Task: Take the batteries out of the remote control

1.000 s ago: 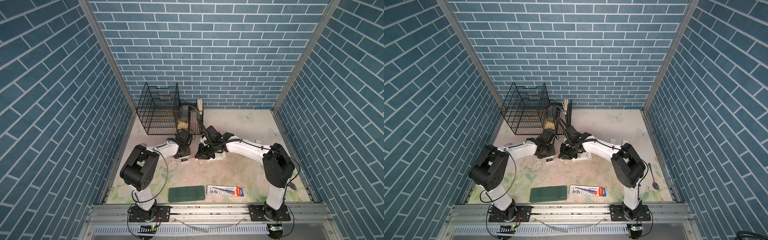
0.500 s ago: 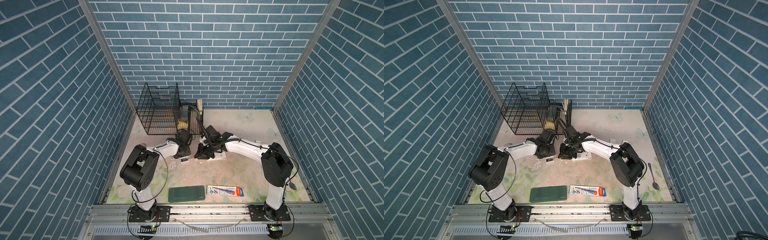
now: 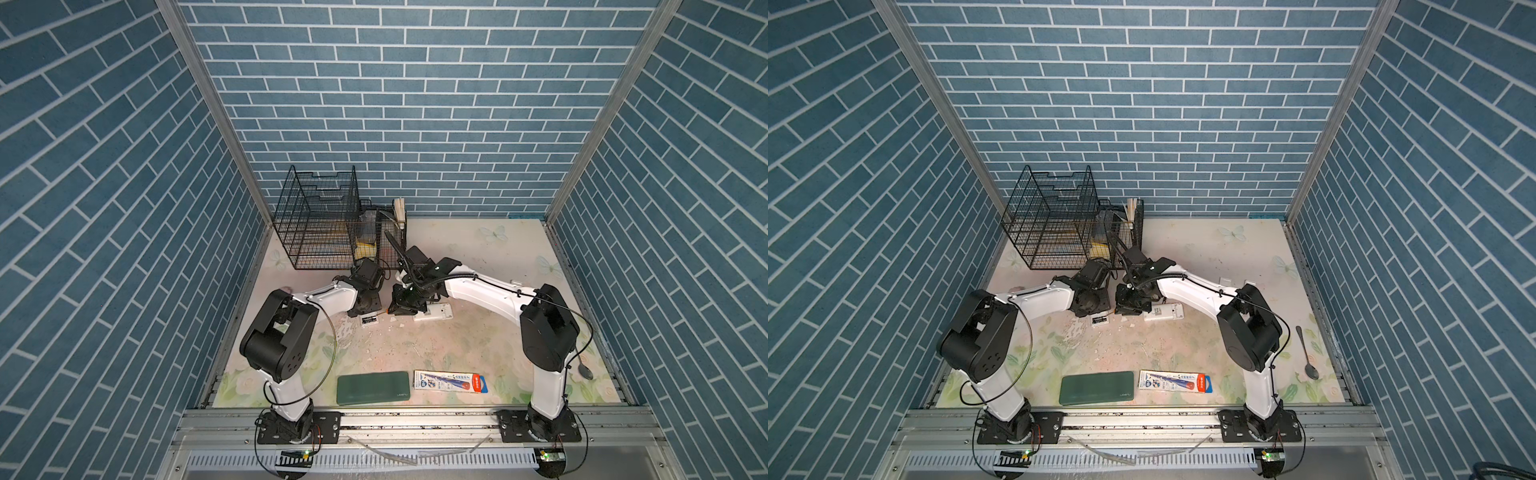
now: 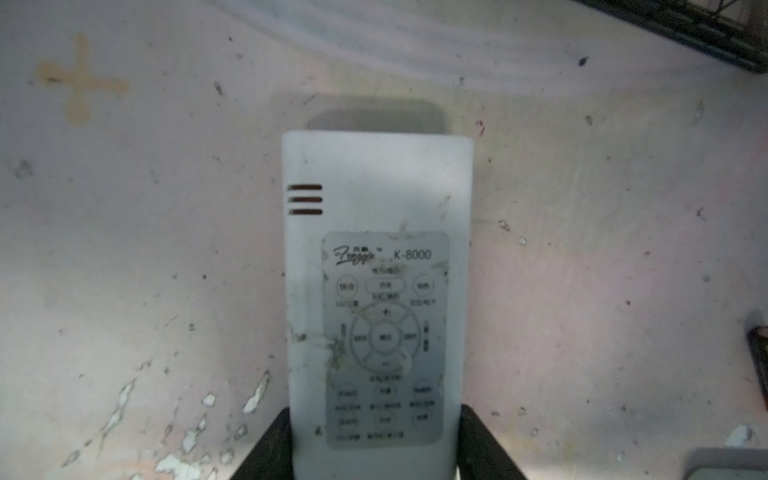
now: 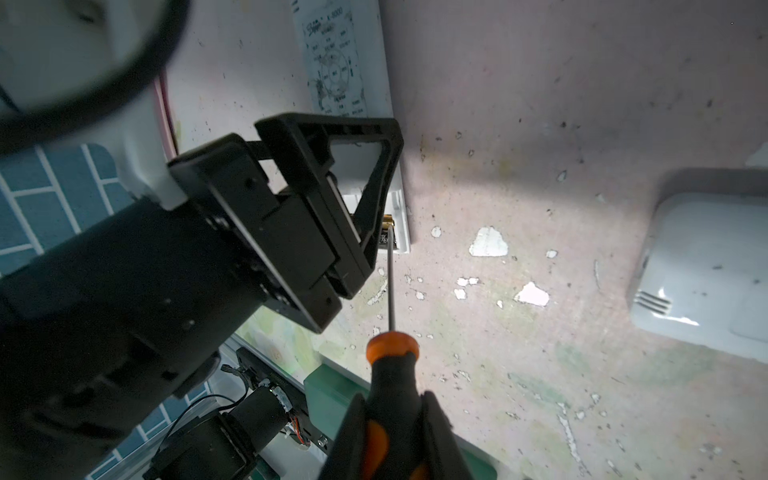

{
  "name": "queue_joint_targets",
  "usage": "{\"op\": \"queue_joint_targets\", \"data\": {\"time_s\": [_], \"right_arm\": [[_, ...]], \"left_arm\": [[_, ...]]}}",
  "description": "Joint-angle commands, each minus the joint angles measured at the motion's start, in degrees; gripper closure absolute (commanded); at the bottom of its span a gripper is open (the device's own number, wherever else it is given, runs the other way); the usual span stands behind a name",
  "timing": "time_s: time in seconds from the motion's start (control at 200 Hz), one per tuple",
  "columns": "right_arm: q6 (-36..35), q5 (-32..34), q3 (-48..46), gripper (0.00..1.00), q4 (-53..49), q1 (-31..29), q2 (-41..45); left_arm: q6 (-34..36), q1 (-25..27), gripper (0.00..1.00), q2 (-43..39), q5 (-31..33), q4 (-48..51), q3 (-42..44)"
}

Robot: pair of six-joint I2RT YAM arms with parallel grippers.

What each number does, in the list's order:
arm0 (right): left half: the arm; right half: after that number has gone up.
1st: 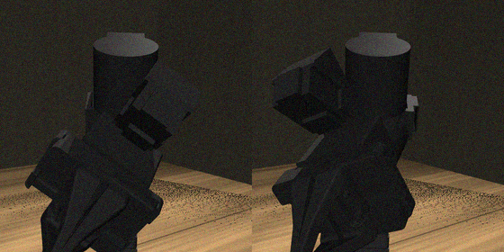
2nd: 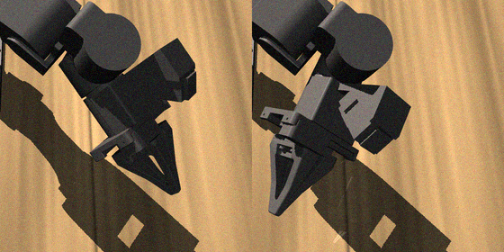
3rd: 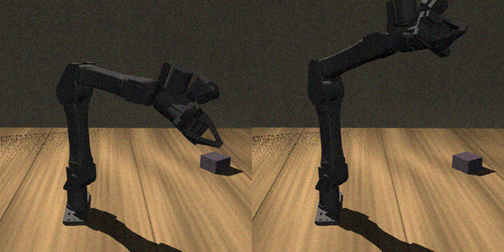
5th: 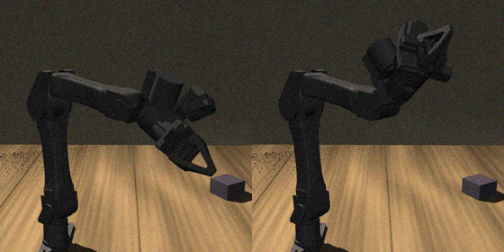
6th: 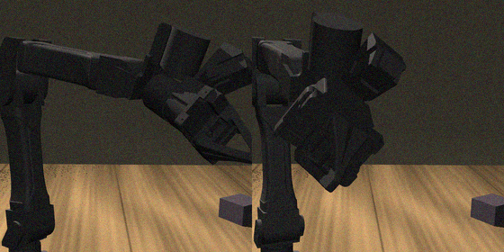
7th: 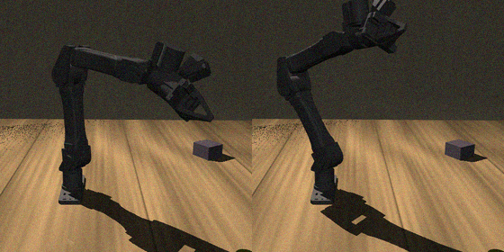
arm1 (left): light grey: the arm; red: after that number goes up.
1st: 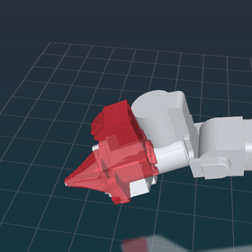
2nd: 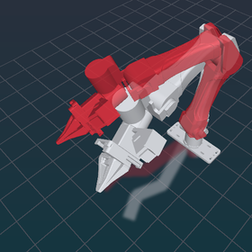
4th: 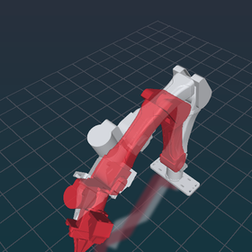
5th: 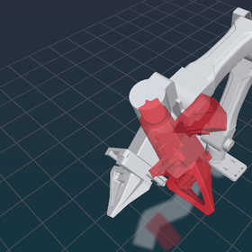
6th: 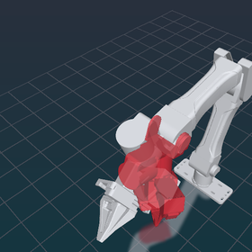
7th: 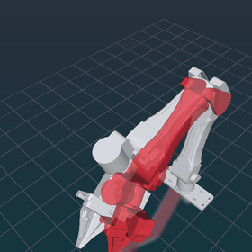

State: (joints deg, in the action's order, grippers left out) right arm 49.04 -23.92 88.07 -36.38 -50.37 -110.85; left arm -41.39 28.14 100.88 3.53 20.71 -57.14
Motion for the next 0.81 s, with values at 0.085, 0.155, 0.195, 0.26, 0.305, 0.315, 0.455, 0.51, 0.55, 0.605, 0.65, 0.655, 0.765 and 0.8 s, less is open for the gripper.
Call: {"op": "queue_joint_targets", "data": {"time_s": [0.085, 0.155, 0.195, 0.26, 0.305, 0.315, 0.455, 0.51, 0.55, 0.605, 0.65, 0.655, 0.765, 0.8], "right_arm": [[-1.5, 1.0, 2.9, 1.00, -3.0, -0.7, -1.3], [-1.6, 1.2, 3.3, 1.00, -3.4, -0.8, -1.4], [-1.6, 1.4, 3.4, 1.00, -3.6, -0.8, -1.4], [-1.5, 1.3, 3.5, 1.00, -3.6, -0.9, -1.6], [-1.4, 1.3, 3.7, 1.00, -3.5, -1.0, -1.6], [-1.4, 1.3, 3.7, 1.00, -3.6, -1.0, -1.6], [-1.4, 1.6, 4.8, 1.00, -4.2, -1.1, -1.0], [-1.5, 1.6, 5.1, 1.00, -4.5, -1.1, -1.0], [-1.5, 1.6, 5.1, 1.00, -4.5, -1.2, -1.0], [-1.6, 1.6, 5.1, 1.00, -4.5, -1.3, -1.2], [-1.6, 1.5, 5.1, 1.00, -4.4, -1.3, -1.3], [-1.6, 1.5, 5.1, 1.00, -4.5, -1.3, -1.3], [-1.7, 1.6, 4.5, 1.00, -4.4, -1.4, -1.6], [-1.7, 1.6, 4.2, 1.00, -4.4, -1.4, -1.6]], "left_arm": [[-1.6, 0.7, 0.80, 5.1, -6.9, 3.4, 4.3], [-1.7, 0.7, 0.80, 5.2, -7.0, 3.3, 4.2], [-1.8, 0.7, 0.80, 5.2, -7.0, 3.2, 4.2], [-1.8, 0.7, 0.80, 5.3, -7.1, 3.1, 4.2], [-1.8, 0.7, 0.80, 5.3, -7.2, 3.1, 4.2], [-1.8, 0.7, 0.80, 5.3, -7.2, 3.1, 4.2], [-1.9, 0.7, 0.80, 5.2, -7.1, 3.0, 4.4], [-1.9, 0.7, 0.80, 5.3, -7.2, 2.9, 4.3], [-1.9, 0.7, 0.80, 5.3, -7.3, 2.8, 4.4], [-1.9, 0.7, 0.80, 5.3, -7.3, 2.8, 4.4], [-1.9, 0.7, 0.80, 5.2, -7.2, 2.8, 4.4], [-1.9, 0.7, 0.80, 5.2, -7.2, 2.8, 4.4], [-1.9, 0.7, 0.80, 5.1, -7.2, 2.8, 4.5], [-1.9, 0.7, 0.80, 5.1, -7.2, 2.8, 4.5]]}}
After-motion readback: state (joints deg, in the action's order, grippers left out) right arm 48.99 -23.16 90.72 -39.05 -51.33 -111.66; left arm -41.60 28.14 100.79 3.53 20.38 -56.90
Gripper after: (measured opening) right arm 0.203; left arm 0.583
